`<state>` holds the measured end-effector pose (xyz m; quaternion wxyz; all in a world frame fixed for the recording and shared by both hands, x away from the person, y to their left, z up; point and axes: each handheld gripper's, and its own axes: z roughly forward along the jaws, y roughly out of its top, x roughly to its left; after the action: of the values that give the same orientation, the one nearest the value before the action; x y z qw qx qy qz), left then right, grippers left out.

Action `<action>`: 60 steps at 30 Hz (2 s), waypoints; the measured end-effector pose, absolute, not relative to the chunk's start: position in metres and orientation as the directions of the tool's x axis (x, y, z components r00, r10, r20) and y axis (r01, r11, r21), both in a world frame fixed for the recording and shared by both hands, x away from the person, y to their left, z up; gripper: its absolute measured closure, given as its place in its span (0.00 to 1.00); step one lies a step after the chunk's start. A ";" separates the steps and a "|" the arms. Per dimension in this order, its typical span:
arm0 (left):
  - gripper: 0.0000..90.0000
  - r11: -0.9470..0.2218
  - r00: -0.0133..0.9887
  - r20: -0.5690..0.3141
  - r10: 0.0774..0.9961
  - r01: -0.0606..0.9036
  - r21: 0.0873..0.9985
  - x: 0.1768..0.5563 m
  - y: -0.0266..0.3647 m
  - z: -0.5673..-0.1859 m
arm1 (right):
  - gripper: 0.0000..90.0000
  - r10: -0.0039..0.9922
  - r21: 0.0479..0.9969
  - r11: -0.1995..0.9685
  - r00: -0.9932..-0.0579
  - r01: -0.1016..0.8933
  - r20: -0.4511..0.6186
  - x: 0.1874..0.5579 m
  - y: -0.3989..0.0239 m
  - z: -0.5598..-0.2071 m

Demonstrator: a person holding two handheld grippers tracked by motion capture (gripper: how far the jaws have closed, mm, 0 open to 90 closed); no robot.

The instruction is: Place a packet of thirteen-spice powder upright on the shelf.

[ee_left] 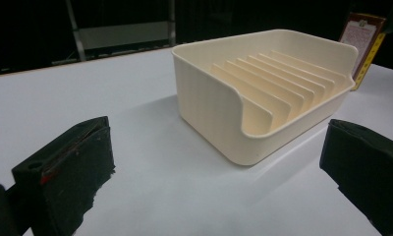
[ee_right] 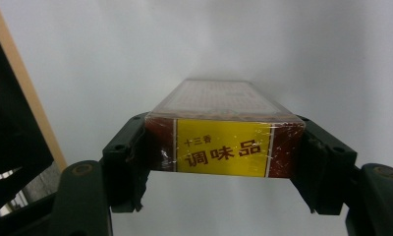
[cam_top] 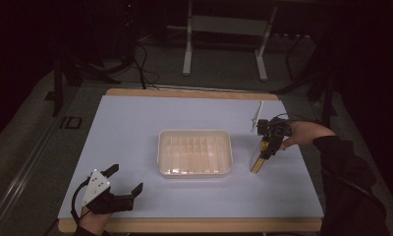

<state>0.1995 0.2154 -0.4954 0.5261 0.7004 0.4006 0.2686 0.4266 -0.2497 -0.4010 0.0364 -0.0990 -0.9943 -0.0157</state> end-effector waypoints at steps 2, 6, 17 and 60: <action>0.00 -0.126 0.535 -0.045 0.844 0.279 0.952 0.200 0.215 -0.495 | 0.35 0.176 0.030 0.984 -0.982 0.178 0.076 0.425 -0.250 -0.400; 0.00 -0.127 0.535 -0.045 0.844 0.280 0.951 0.200 0.215 -0.495 | 0.35 0.141 0.043 0.989 -0.988 0.144 0.067 0.423 -0.251 -0.397; 0.00 -0.127 0.538 -0.048 0.842 0.283 0.951 0.200 0.215 -0.496 | 0.35 0.090 0.046 0.995 -0.994 0.093 0.056 0.414 -0.250 -0.389; 0.00 -0.237 0.624 -0.002 0.781 0.300 0.924 0.203 0.205 -0.506 | 0.35 -0.030 0.115 0.993 -0.999 -0.031 -0.014 0.386 -0.211 -0.313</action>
<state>0.2033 0.2047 -0.5062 0.5012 0.7490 0.3607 0.2401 0.3861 -0.2106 -0.3133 -0.0061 0.0154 -0.9982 -0.0577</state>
